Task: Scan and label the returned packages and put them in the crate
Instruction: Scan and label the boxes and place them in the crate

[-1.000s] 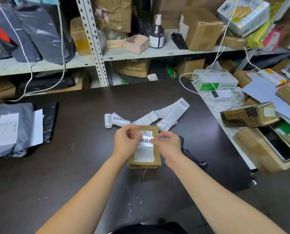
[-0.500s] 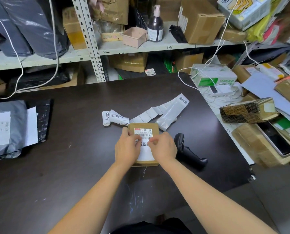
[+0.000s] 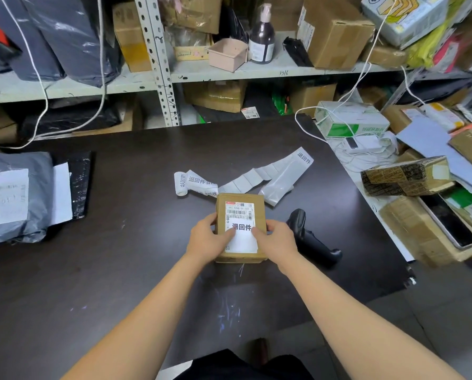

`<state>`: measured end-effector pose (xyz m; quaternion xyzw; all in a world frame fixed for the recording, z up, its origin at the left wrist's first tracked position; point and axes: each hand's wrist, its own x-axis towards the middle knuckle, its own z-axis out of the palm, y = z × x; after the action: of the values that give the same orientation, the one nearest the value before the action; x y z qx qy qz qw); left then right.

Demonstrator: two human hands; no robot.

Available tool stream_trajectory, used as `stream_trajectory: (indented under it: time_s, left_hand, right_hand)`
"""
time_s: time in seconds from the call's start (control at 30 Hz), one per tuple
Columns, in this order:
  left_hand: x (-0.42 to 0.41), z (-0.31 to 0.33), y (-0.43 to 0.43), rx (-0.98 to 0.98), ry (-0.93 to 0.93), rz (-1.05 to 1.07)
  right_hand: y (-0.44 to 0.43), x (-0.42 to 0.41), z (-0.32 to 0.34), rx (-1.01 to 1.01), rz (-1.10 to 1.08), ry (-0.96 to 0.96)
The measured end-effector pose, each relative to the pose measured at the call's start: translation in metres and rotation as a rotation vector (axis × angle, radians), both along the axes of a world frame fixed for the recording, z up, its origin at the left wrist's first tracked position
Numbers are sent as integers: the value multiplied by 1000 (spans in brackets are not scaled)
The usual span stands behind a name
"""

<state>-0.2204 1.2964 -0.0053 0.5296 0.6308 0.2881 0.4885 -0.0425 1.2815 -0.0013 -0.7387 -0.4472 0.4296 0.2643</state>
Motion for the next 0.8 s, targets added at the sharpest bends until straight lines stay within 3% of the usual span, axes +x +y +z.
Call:
stream_trajectory:
  time_s: [0.17,0.33,0.6,0.8]
  left_hand:
    - [-23,11,-26,46,-86,38]
    - [-55,30,-76,106,-14,242]
    - [-105,70,-238,139,167,676]
    - [-130,82,-391,141,128,1093]
  right_hand:
    - [-8,-18,6,61,58,56]
    - [-18,-58,25,153,246,110]
    - [-91,-147,57,196,757,218]
    - [-201,-234,77,207,1178,218]
